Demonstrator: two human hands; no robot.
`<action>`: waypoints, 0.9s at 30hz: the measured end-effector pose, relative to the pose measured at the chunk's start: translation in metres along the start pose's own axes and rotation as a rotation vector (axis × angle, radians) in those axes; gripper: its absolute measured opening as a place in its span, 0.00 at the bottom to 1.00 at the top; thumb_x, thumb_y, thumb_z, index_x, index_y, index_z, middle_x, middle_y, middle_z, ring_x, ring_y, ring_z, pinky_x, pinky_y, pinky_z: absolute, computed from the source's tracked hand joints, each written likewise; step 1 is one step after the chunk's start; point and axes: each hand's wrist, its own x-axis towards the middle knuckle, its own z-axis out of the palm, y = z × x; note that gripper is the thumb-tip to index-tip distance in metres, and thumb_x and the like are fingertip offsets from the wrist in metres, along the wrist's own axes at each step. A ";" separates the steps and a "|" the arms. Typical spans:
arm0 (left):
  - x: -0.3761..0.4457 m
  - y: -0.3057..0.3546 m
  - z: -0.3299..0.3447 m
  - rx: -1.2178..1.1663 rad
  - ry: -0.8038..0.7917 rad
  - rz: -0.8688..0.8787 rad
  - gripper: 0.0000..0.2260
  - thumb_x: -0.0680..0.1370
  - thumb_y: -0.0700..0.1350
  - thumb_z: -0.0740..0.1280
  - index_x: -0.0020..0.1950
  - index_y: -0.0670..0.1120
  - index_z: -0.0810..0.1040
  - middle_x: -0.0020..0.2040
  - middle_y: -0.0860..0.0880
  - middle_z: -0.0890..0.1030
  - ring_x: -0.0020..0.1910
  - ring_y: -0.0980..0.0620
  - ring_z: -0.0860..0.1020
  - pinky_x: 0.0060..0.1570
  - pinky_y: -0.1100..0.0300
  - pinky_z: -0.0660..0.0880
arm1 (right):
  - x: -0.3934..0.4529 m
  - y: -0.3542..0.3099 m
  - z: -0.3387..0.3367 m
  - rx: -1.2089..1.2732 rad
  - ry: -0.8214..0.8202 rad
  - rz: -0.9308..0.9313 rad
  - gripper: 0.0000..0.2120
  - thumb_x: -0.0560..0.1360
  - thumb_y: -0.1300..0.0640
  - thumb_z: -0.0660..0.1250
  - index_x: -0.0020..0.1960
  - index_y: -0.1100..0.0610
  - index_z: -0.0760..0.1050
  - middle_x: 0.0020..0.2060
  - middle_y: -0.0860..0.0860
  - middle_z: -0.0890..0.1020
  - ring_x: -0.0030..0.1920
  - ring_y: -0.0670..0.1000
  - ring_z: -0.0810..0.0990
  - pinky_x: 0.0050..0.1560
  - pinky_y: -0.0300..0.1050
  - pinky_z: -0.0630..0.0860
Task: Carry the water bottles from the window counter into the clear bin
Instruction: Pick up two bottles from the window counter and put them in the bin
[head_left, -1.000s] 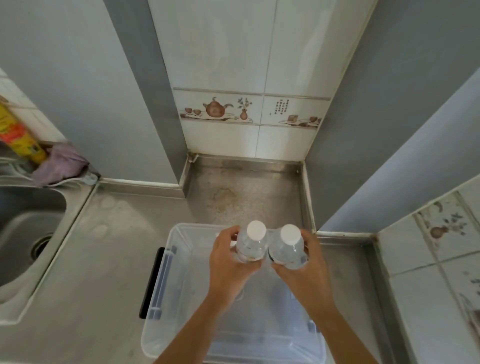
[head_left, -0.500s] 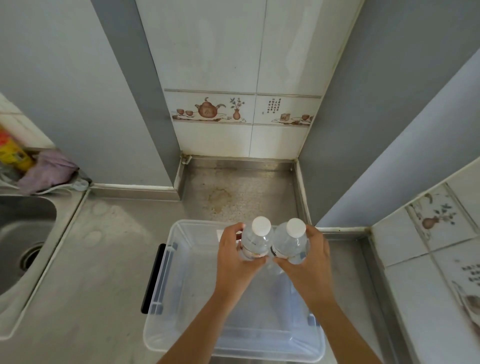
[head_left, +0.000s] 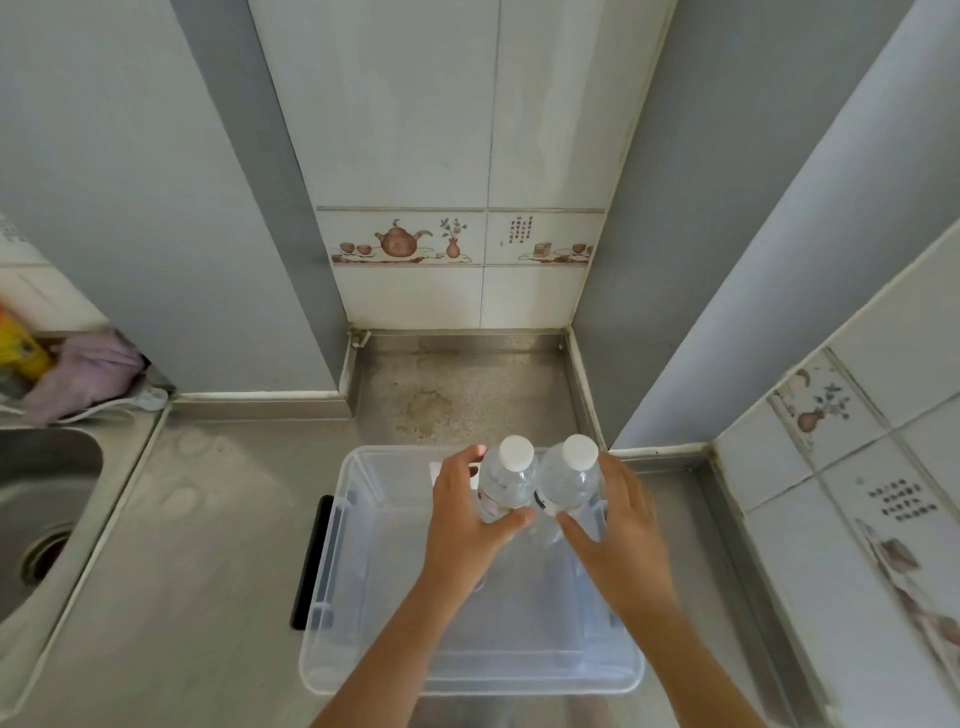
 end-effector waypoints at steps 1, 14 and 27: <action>-0.001 0.002 -0.002 0.013 0.002 0.015 0.36 0.66 0.47 0.81 0.67 0.55 0.65 0.60 0.61 0.71 0.64 0.53 0.70 0.57 0.71 0.63 | -0.003 0.001 -0.002 -0.037 0.028 -0.025 0.33 0.72 0.49 0.72 0.73 0.48 0.61 0.71 0.50 0.68 0.70 0.54 0.67 0.66 0.51 0.66; -0.065 0.048 -0.037 0.611 0.047 0.397 0.22 0.77 0.61 0.60 0.69 0.56 0.70 0.68 0.57 0.76 0.66 0.53 0.75 0.69 0.38 0.66 | -0.077 -0.015 -0.040 -0.310 0.324 -0.197 0.21 0.79 0.48 0.54 0.67 0.56 0.72 0.65 0.54 0.75 0.66 0.58 0.71 0.65 0.55 0.70; -0.162 0.109 0.003 0.601 -0.138 0.916 0.22 0.79 0.59 0.58 0.68 0.52 0.76 0.68 0.53 0.78 0.67 0.52 0.76 0.67 0.41 0.63 | -0.221 0.019 -0.114 -0.293 0.492 0.067 0.23 0.79 0.45 0.54 0.70 0.50 0.69 0.72 0.48 0.68 0.72 0.50 0.62 0.67 0.57 0.66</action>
